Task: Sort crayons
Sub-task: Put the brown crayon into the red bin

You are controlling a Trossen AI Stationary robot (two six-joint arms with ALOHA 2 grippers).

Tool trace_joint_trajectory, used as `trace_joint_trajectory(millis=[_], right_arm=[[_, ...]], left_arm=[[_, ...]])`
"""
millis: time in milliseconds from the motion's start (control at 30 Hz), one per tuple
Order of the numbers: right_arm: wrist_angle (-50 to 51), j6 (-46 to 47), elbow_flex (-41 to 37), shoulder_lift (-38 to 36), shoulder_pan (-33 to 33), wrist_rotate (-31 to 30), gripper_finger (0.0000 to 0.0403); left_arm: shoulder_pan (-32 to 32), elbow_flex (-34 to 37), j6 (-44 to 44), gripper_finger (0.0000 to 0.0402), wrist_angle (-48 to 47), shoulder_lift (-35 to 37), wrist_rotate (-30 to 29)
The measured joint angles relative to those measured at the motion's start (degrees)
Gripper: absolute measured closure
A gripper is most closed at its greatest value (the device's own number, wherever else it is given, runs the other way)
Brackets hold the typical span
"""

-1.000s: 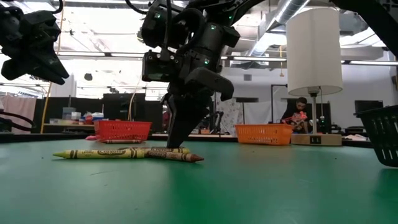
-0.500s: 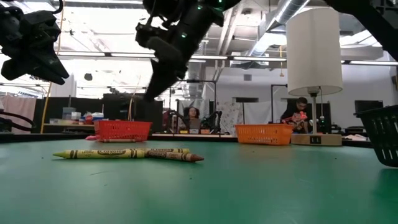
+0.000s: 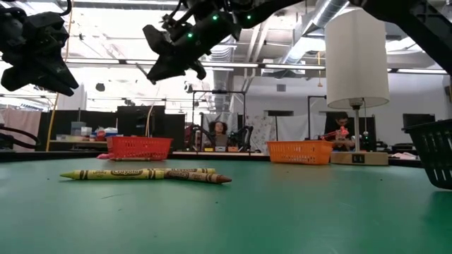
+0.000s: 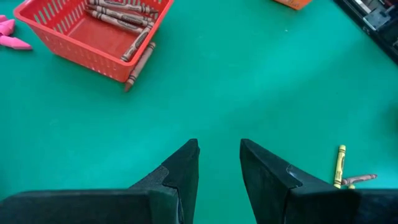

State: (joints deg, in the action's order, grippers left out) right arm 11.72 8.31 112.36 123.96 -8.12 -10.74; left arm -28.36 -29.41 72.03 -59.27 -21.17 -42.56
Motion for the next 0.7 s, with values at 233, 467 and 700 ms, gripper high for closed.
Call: trace_joint_trajectory(millis=[233, 467, 700], right_arm=[[-6.64, 2.39, 0.04, 0.04, -3.24, -3.23, 0.04], [-12.1, 9.7, 0.17, 2.2, -7.38, -4.37, 0.04], [-13.76, 14.26, 0.09, 6.74, -8.7, -3.47, 0.04]], left_arm=[[0.0, 0.0, 0.0, 0.0295, 0.0, 0.0, -0.16], [-0.02, 0.0, -0.02, 0.0295, -0.05, 0.0, -0.34], [-0.01, 0.0, 0.0, 0.0295, -0.35, 0.0, -0.18]])
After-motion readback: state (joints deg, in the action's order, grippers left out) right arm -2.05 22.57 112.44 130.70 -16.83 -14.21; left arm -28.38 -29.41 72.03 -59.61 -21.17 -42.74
